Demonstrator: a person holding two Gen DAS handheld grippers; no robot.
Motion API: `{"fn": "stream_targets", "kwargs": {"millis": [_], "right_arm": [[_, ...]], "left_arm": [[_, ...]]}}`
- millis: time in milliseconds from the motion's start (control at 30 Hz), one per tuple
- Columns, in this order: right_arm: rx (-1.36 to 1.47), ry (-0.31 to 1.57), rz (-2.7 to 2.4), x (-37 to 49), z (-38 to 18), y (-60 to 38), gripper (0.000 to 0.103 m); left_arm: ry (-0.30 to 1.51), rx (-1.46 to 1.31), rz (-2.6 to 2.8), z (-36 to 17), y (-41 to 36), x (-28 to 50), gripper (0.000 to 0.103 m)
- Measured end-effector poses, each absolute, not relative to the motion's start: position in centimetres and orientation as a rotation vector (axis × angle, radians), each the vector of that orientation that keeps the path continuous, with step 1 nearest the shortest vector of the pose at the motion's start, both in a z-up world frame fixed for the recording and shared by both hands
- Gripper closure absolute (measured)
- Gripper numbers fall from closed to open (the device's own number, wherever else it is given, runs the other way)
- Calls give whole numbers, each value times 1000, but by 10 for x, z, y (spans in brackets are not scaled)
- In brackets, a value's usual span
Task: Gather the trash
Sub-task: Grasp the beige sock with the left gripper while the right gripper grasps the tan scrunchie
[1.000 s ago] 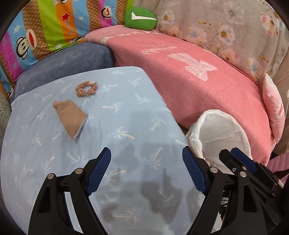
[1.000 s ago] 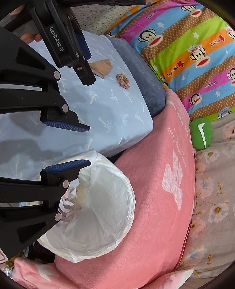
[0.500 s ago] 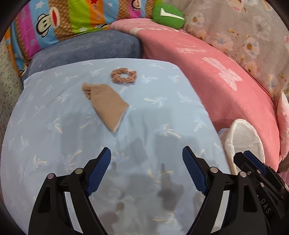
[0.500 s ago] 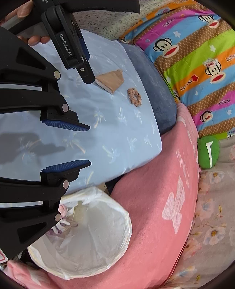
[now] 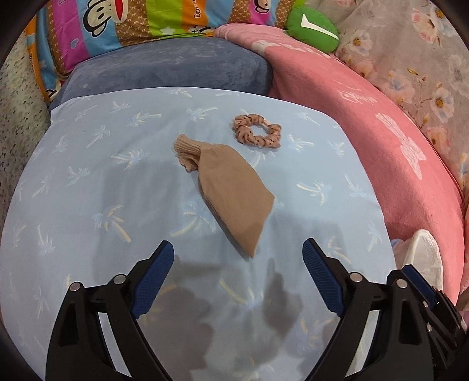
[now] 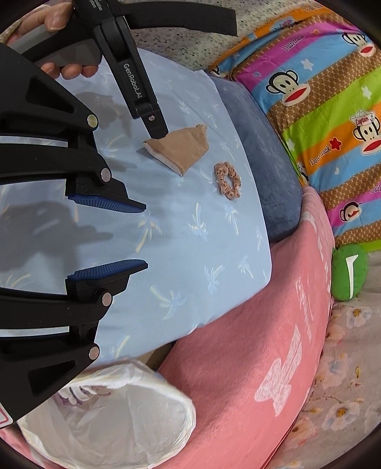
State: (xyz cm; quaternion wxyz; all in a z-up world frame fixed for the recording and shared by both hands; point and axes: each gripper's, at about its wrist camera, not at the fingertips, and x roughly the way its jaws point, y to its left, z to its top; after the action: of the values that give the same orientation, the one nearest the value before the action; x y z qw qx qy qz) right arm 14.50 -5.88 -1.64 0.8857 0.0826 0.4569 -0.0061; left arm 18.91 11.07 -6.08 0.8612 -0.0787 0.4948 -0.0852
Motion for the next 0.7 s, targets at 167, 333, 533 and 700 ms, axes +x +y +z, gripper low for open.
{"fn": "stream_targets", "kwargs": {"millis": [167,333,533,700], "right_arm": [[162,958,0,171,-24,-48,65],[155,961,7,199,-30,-41,65],[151,961,9,229,-36,-36,65],[167,966,42,257,-42,-23,65]], "left_arm": [[1063,-185,-170,-73,112,215,18],[1100,-219,-184,-87,112,237,18],[1119,-229,-238,-96,113,247,58],[1102,-245,-275,-90,122,248,83]]}}
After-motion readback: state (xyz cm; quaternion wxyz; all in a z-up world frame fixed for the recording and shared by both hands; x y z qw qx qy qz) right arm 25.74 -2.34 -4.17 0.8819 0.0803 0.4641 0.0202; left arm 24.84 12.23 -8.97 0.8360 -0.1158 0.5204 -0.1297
